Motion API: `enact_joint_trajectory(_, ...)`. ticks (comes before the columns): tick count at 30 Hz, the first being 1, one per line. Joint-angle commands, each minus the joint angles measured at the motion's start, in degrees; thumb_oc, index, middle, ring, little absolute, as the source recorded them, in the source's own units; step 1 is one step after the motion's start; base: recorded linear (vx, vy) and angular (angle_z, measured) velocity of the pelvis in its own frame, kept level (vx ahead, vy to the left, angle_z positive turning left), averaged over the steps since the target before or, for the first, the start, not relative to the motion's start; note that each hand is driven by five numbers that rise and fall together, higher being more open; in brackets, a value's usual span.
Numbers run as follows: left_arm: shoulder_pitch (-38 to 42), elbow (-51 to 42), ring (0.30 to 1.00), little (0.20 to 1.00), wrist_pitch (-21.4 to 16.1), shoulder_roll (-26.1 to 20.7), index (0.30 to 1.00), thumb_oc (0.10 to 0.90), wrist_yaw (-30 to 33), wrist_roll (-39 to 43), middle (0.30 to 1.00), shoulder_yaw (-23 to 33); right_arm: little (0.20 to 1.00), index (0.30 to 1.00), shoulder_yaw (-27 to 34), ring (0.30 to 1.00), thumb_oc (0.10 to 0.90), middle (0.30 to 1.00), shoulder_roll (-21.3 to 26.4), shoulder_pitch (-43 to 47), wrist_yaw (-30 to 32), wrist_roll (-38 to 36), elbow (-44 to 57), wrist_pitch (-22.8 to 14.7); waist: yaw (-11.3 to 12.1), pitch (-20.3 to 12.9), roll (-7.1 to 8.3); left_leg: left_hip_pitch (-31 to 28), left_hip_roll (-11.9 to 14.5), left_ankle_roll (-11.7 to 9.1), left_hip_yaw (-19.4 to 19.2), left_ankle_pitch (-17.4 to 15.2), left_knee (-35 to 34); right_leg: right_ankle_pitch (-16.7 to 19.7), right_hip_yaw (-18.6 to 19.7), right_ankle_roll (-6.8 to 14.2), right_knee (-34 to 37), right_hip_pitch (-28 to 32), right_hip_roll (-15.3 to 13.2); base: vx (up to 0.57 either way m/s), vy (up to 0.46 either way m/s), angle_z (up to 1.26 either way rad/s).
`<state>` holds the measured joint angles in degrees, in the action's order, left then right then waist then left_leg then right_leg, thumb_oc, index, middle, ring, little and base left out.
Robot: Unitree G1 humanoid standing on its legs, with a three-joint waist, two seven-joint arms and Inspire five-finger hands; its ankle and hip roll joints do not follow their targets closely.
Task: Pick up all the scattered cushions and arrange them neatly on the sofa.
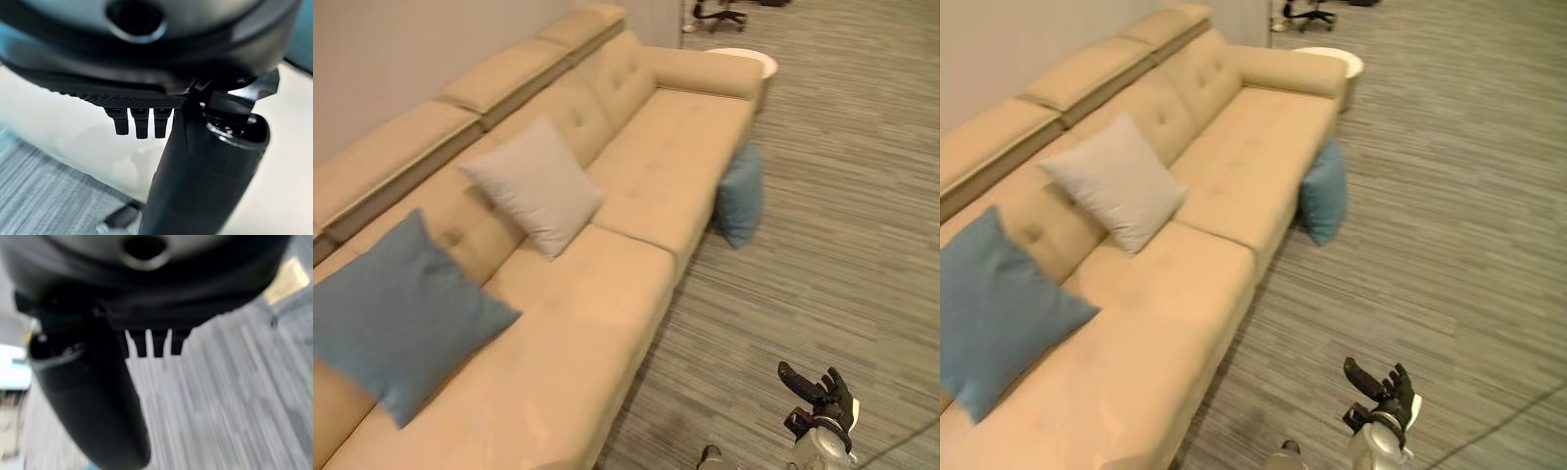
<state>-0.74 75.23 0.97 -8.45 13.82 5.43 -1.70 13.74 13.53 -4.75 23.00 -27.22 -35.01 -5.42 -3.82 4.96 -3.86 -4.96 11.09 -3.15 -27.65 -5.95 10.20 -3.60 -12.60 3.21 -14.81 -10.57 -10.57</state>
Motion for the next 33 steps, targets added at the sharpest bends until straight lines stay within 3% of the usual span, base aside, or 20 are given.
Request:
enact_joint_trajectory(1, 4.3, 1.4, 0.9, 0.9, -1.7, -1.0, 0.9, 0.8, 2.0, -0.6, 0.9, 0.0, 0.9, 0.9, 0.7, 0.9, 0.8, 0.9, 4.1, -0.4, 1.1, 4.1, 7.3, -2.7, -2.5, -0.8, -1.4, 1.1, 0.4, -1.5, 1.0, -0.7, -2.3, -2.3, 1.1, 6.0, 6.5, 6.6, -1.6, 0.04, -0.44, -0.75)
enact_joint_trajectory(2, 5.3, 0.4, 0.9, 0.9, -2.0, -0.3, 0.9, 0.8, 2.2, -0.8, 0.9, -1.2, 0.9, 0.9, 0.6, 0.9, 0.8, 0.9, 4.2, -1.4, 1.3, 4.9, 7.9, -2.7, -3.6, -0.6, -2.11, 1.1, 3.1, -3.5, 1.6, 1.7, 0.1, -3.9, 2.7, 5.2, 8.1, 7.7, 0.6, 0.05, -0.217, -0.47)
enact_joint_trajectory(3, 5.2, 0.4, 0.9, 0.9, -1.9, -0.3, 0.9, 0.8, 2.2, -0.7, 0.9, -1.2, 0.9, 0.9, 0.6, 0.9, 0.8, 0.9, 4.2, -1.5, 1.3, 4.9, 8.0, -2.7, -3.6, -0.5, -2.23, 1.1, 3.4, -3.7, 1.6, 1.7, 0.3, -4.0, 2.7, 5.0, 8.2, 7.8, 0.8, 0.06, -0.344, -0.38)
enact_joint_trajectory(5, 5.5, -0.6, 0.9, 0.9, -2.7, 0.0, 0.9, 0.8, 2.2, -0.6, 0.9, -1.6, 0.9, 0.9, 0.4, 0.9, 0.8, 0.9, 4.7, -1.9, 1.7, 6.1, 7.9, -2.7, -4.0, 0.2, -2.59, 1.1, 6.8, -4.8, 1.8, 5.7, 4.6, -4.1, 4.4, 3.3, 10.4, 9.6, 3.5, 0.04, -0.356, -0.42)
enact_joint_trajectory(7, 5.6, -1.1, 0.9, 0.9, -2.8, 0.0, 0.9, 0.8, 2.2, -0.5, 0.9, -1.9, 0.9, 0.9, 0.3, 0.9, 0.8, 0.9, 4.8, -2.1, 1.8, 6.6, 8.7, -2.6, -3.7, 0.8, -2.52, 2.3, 8.7, -5.0, 3.1, 8.0, 8.7, -3.9, 5.5, 2.3, 11.3, 10.4, 4.8, -0.01, -0.35, -0.68)
enact_joint_trajectory(8, 5.6, -2.0, 0.9, 0.9, -3.3, 0.3, 0.9, 0.8, 2.0, -0.8, 0.9, -3.2, 0.9, 0.9, -0.1, 0.9, 0.8, 0.9, 5.5, -2.2, 1.8, 7.5, 9.6, -2.7, -3.2, 2.3, -1.99, 4.8, 10.0, -3.4, 5.5, 12.1, 14.0, -2.2, 8.1, 0.3, 12.5, 10.6, 6.4, -0.08, -0.269, -0.86)
enact_joint_trajectory(9, 5.6, -2.0, 0.9, 0.9, -3.3, 0.3, 0.9, 0.8, 2.0, -0.8, 0.9, -3.3, 0.9, 0.9, -0.1, 0.9, 0.8, 0.9, 5.5, -2.2, 1.8, 7.5, 9.6, -2.7, -3.2, 2.3, -2.01, 4.9, 10.0, -3.4, 5.6, 12.1, 14.1, -2.2, 8.1, 0.3, 12.5, 10.6, 6.4, -0.01, -0.406, -0.89)
enact_joint_trajectory(10, 5.4, -2.9, 0.9, 0.9, -3.4, 1.2, 0.9, 0.8, 2.1, -1.0, 0.9, -4.7, 0.9, 0.9, -2.3, 0.9, 0.8, 0.9, 5.5, -1.9, 2.1, 8.5, 10.8, -2.7, -1.3, 3.4, -1.16, 8.6, 2.5, -0.8, 14.7, 8.0, 14.7, -1.5, 12.6, 0.2, 13.2, 10.7, 7.1, 0.12, -0.195, -1.0)
enact_joint_trajectory(11, 5.5, -3.2, 0.9, 0.9, -3.8, 1.7, 0.9, 0.8, 2.1, -0.8, 0.9, -5.5, 0.9, 0.9, -3.1, 0.9, 0.8, 0.9, 5.3, -1.8, 1.9, 8.5, 11.1, -3.2, -0.2, 3.8, -0.85, 11.6, -2.2, 0.3, 19.1, 4.5, 14.0, -2.1, 15.1, 0.3, 13.9, 11.2, 7.6, 0.12, -0.192, -1.29)
enact_joint_trajectory(14, 5.8, -2.7, 0.9, 0.9, -3.9, 2.0, 0.9, 0.8, 2.4, -0.8, 0.9, -6.7, 0.9, 0.9, -4.0, 0.9, 0.8, 0.9, 5.4, -2.0, 1.4, 7.8, 9.9, -3.5, -0.1, 3.9, -1.38, 12.4, -4.0, 0.6, 20.7, 2.6, 8.0, -3.0, 16.9, 0.5, 14.4, 12.0, 8.6, 0.19, -0.126, -1.25)
enact_joint_trajectory(17, 7.2, -3.0, 0.9, 0.9, -3.7, 2.1, 0.9, 0.8, 2.4, -2.9, 0.9, -9.3, 0.9, 0.9, -5.8, 0.9, 0.8, 0.9, 5.9, -2.2, 1.5, 8.0, 8.6, -3.7, 0.9, 5.4, -3.07, 18.6, -8.8, -0.5, 22.2, 7.9, -2.9, -4.6, 18.8, 0.2, 14.0, 14.7, 11.1, 0.31, -0.079, 0.01)
enact_joint_trajectory(20, 6.7, -2.8, 0.9, 0.9, -3.7, 1.8, 0.9, 0.8, 1.9, -4.1, 0.9, -9.8, 0.9, 0.9, -7.9, 0.9, 0.8, 0.9, 5.9, -1.0, 0.6, 8.9, 7.8, -3.4, 2.9, 5.9, -4.0, 22.5, -12.4, -1.0, 24.3, 10.0, -7.4, -5.5, 22.5, -0.5, 14.3, 17.0, 13.8, 0.32, -0.099, -0.42)
enact_joint_trajectory(25, 3.9, -2.5, 0.9, 0.9, -3.6, 0.6, 0.9, 0.8, 1.0, -4.7, 0.9, -8.3, 0.9, 0.9, -11.8, 0.9, 0.8, 0.9, 5.6, 1.2, -1.9, 10.8, 7.5, -2.8, 7.6, 5.2, -3.27, 25.2, -14.4, 0.7, 25.9, 11.4, -8.5, -8.2, 28.7, -1.2, 13.4, 22.1, 16.6, 0.43, -0.033, -1.2)
enact_joint_trajectory(27, 3.2, -2.3, 0.9, 0.9, -3.5, 0.2, 0.9, 0.8, 0.7, -5.3, 0.9, -8.1, 0.9, 0.9, -12.3, 0.9, 0.8, 0.9, 5.3, 0.8, -2.6, 11.4, 7.6, -2.8, 8.2, 4.6, -2.94, 23.8, -14.5, 1.6, 26.0, 12.4, -8.8, -8.7, 28.8, -1.6, 12.6, 22.9, 17.1, 0.4, -0.01, -1.0)
enact_joint_trajectory(28, 2.6, -2.3, 0.9, 0.9, -3.3, -0.9, 0.9, 0.8, 0.1, -6.9, 0.9, -8.1, 0.9, 0.9, -13.3, 0.9, 0.8, 0.9, 4.9, 0.4, -3.8, 12.0, 8.1, -2.9, 9.3, 3.4, -1.15, 22.6, -15.0, 2.8, 25.4, 13.0, -7.4, -8.2, 27.4, -1.3, 9.3, 23.1, 17.4, 0.47, -0.013, -0.35)
enact_joint_trajectory(29, 2.5, -2.3, 0.9, 0.9, -3.3, -1.0, 0.9, 0.8, 0.1, -6.9, 0.9, -8.1, 0.9, 0.9, -13.3, 0.9, 0.8, 0.9, 4.8, 0.4, -3.8, 12.0, 8.1, -2.9, 9.3, 3.3, -1.02, 22.6, -15.1, 2.8, 25.4, 13.0, -7.4, -8.4, 27.4, -1.3, 9.1, 23.0, 17.4, 0.56, -0.068, -0.01)
enact_joint_trajectory(30, 1.9, -2.7, 0.9, 0.9, -3.3, -2.2, 0.9, 0.8, -0.5, -8.2, 0.9, -8.3, 0.9, 0.9, -14.0, 0.9, 0.8, 0.9, 4.2, 0.6, -4.3, 12.8, 7.9, -3.2, 10.5, 1.8, 1.63, 20.4, -16.2, 3.9, 25.1, 10.5, -6.5, -4.6, 24.7, 4.0, 0.4, 21.1, 18.3, 0.37, -0.078, 0.27)
enact_joint_trajectory(31, 1.7, -3.3, 0.9, 0.9, -3.3, -2.8, 0.9, 0.8, -0.3, -8.7, 0.9, -8.5, 0.9, 0.9, -14.4, 0.9, 0.8, 0.9, 4.2, 0.8, -5.3, 13.6, 8.8, -2.8, 9.9, 2.4, 2.16, 18.8, -16.0, 4.3, 25.0, 9.3, -6.0, 0.2, 23.0, 8.8, -7.7, 18.0, 18.3, 0.49, -0.099, 0.22)
enact_joint_trajectory(32, 1.9, -3.8, 0.9, 0.9, -3.5, -3.0, 0.9, 0.8, -0.1, -8.5, 0.9, -8.6, 0.9, 0.9, -14.6, 0.9, 0.8, 0.9, 4.3, 0.9, -6.1, 14.0, 9.2, -2.5, 9.1, 2.8, 1.8, 16.9, -15.2, 4.4, 25.6, 8.3, -6.1, 3.2, 20.5, 11.8, -14.5, 14.5, 18.7, 0.34, -0.071, 0.02)
enact_joint_trajectory(33, 1.8, -4.3, 0.9, 0.9, -3.6, -3.0, 0.9, 0.8, 0.0, -8.1, 0.9, -8.7, 0.9, 0.9, -14.8, 0.9, 0.8, 0.9, 4.3, 1.3, -6.5, 14.4, 9.1, -2.2, 8.5, 2.8, 0.9, 15.4, -14.1, 4.4, 26.0, 7.5, -6.2, 5.5, 16.9, 11.8, -19.0, 12.0, 19.0, 0.36, -0.019, 0.05)
